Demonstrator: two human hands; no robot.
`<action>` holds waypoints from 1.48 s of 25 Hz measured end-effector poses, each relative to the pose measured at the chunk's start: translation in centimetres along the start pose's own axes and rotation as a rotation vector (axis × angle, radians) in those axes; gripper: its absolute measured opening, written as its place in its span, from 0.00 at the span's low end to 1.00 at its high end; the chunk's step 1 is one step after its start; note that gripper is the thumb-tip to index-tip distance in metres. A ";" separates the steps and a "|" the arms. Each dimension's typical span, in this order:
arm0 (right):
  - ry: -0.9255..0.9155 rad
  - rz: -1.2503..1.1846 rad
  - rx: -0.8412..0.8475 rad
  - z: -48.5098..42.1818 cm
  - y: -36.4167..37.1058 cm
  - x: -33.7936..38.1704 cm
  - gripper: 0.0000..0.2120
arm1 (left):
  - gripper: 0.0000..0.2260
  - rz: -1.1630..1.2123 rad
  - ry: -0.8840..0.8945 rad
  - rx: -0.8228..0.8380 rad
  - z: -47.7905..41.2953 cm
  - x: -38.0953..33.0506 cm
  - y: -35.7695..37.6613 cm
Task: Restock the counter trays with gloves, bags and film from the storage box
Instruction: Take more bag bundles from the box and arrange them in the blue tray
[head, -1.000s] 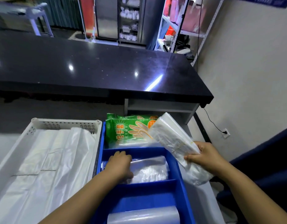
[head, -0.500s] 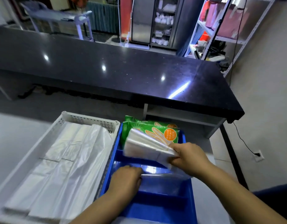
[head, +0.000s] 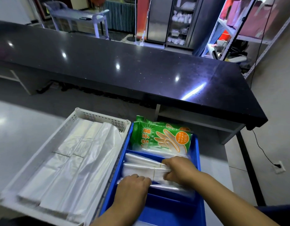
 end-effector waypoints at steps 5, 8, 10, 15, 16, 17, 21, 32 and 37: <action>0.032 -0.119 0.129 -0.8 1.0 -0.9 0.11 | 0.11 0.016 -0.042 0.020 -0.5 0.5 0.1; 0.067 -0.097 0.111 -0.8 1.0 -0.8 0.11 | 0.14 0.011 -0.056 0.099 -0.6 0.3 0.4; 0.053 0.032 0.002 -0.3 0.3 -0.3 0.14 | 0.15 -0.024 -0.075 0.086 -0.6 0.5 0.0; -0.099 0.213 -0.370 2.6 -2.4 1.6 0.15 | 0.02 0.030 -0.131 0.036 -0.9 1.0 -0.5; -0.109 0.186 -0.383 2.9 -2.3 1.6 0.15 | 0.02 0.014 -0.142 0.017 -0.9 1.1 -0.7; -0.101 0.136 -0.371 2.9 -2.0 1.4 0.15 | 0.04 0.013 -0.138 0.022 -0.9 1.0 -0.6; -0.008 -0.045 -0.300 2.3 -0.5 0.0 0.15 | 0.10 0.066 -0.132 0.086 -1.1 0.6 -0.2; 0.064 -0.124 -0.319 5.1 -0.1 -1.3 0.10 | 0.11 -0.051 -0.062 -0.016 -3.9 1.3 -0.8; 0.094 -0.088 -0.377 5.0 0.0 -0.9 0.09 | 0.19 -0.123 -0.033 -0.008 -3.0 2.3 -1.0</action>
Point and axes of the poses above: each hand's wrist, its own z-axis away from the middle knuckle, its own y-axis out of the palm, x = y × z, the point moved 8 cm from there along -z, towards the middle knuckle, and after that the axes turned 2 degrees about z, right-handed, at the moved point
